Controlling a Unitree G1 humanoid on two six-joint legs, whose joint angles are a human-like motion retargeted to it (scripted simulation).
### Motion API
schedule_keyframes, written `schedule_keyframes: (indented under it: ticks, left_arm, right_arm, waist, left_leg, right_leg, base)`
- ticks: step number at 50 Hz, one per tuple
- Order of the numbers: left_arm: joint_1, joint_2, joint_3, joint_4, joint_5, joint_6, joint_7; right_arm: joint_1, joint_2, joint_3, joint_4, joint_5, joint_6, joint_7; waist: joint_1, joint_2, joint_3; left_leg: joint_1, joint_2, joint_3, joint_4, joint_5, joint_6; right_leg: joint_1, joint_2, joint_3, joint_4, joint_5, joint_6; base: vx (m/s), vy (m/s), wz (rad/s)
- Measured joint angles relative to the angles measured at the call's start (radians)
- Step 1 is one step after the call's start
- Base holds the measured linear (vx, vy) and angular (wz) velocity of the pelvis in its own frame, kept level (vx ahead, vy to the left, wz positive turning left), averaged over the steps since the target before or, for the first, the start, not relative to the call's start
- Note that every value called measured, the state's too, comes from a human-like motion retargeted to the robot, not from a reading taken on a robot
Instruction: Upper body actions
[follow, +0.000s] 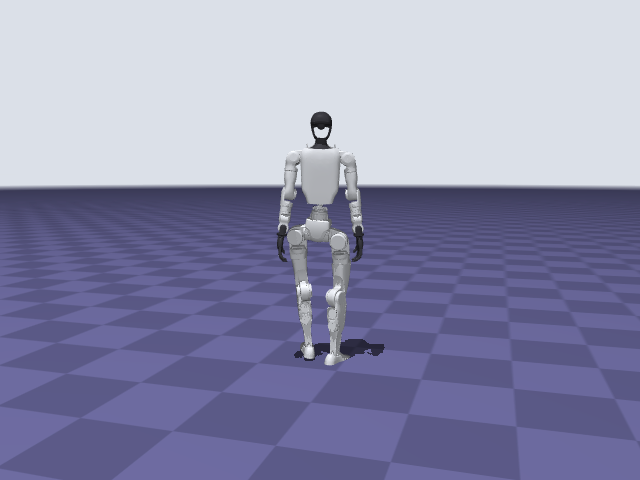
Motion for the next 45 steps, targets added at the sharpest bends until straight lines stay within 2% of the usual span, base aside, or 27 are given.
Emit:
schedule_keyframes:
  ticks: [8,13,20,28,34,37,39,43,45]
  left_arm:
    - [-0.006,0.000,0.005,0.019,-0.008,0.002,0.007]
    - [-0.014,0.000,0.026,0.029,-0.030,0.002,0.015]
    - [-0.023,0.025,0.010,0.032,-0.023,0.009,0.014]
    - [-0.039,0.038,0.032,-0.003,-0.065,-0.009,0.050]
    - [-0.074,0.054,0.026,-0.033,-0.082,-0.001,0.048]
    - [-0.095,0.053,0.021,-0.060,-0.090,-0.004,0.047]
    - [-0.105,0.051,0.020,-0.076,-0.095,-0.006,0.043]
    - [-0.120,0.041,0.015,-0.099,-0.106,-0.015,0.035]
    - [-0.120,0.035,0.017,-0.096,-0.106,-0.019,0.033]
  right_arm:
    - [-0.021,-0.001,-0.004,-0.040,-0.038,0.039,0.010]
    - [-0.053,0.014,0.028,-0.082,-0.053,0.023,0.005]
    - [-0.055,0.026,0.067,-0.133,-0.086,-0.002,0.001]
    - [-0.033,0.014,0.048,-0.109,-0.049,0.006,0.000]
    - [-0.011,0.001,-0.008,-0.035,0.052,0.019,-0.012]
    - [0.005,-0.006,-0.031,0.013,0.091,0.028,-0.025]
    - [0.008,-0.008,-0.038,0.042,0.101,0.031,-0.031]
    - [0.029,0.000,-0.052,0.073,0.101,0.051,-0.035]
    - [0.042,0.008,-0.064,0.073,0.106,0.059,-0.031]
  waist:
    - [-0.007,0.006,0.005]
    - [-0.009,0.014,0.016]
    - [-0.043,0.023,0.035]
    - [-0.068,0.015,0.032]
    - [-0.057,0.011,0.015]
    - [-0.044,0.002,0.008]
    - [-0.038,-0.005,0.006]
    - [-0.039,-0.018,0.002]
    - [-0.051,-0.018,-0.004]
  left_leg:
    - [0.014,0.000,0.061,-0.021,-0.023,0.004]
    - [0.023,0.029,0.159,-0.043,-0.042,0.004]
    - [0.042,0.082,0.287,-0.053,-0.075,-0.011]
    - [0.059,0.130,0.448,-0.060,-0.120,-0.049]
    - [0.065,0.158,0.553,-0.056,-0.146,-0.087]
    - [0.075,0.159,0.601,-0.053,-0.155,-0.109]
    - [0.084,0.158,0.620,-0.051,-0.157,-0.122]
    - [0.109,0.164,0.642,-0.034,-0.155,-0.158]
    - [0.123,0.172,0.643,-0.023,-0.149,-0.175]
  right_leg:
    - [-0.042,-0.005,0.028,0.031,0.022,-0.008]
    - [-0.100,0.019,0.106,0.065,0.011,-0.048]
    - [-0.110,0.036,0.036,0.051,-0.054,-0.078]
    - [-0.119,0.031,-0.144,0.027,-0.125,-0.072]
    - [-0.083,0.024,-0.437,-0.005,-0.154,-0.061]
    - [-0.060,0.021,-0.579,-0.033,-0.116,-0.036]
    - [-0.054,0.023,-0.610,-0.054,-0.075,-0.037]
    - [-0.056,0.023,-0.594,-0.087,0.075,-0.080]
    - [-0.056,0.029,-0.551,-0.102,0.090,-0.095]
  base:
    - [0.00,0.02,-0.24]
    - [-0.06,-0.06,-1.09]
    - [-0.13,-0.14,-1.20]
    - [-0.16,-0.18,-1.56]
    - [-0.14,-0.18,-1.45]
    - [-0.10,-0.20,-1.30]
    - [-0.05,-0.13,-0.94]
    - [-0.02,-0.22,-0.67]
    - [0.02,-0.25,-0.16]
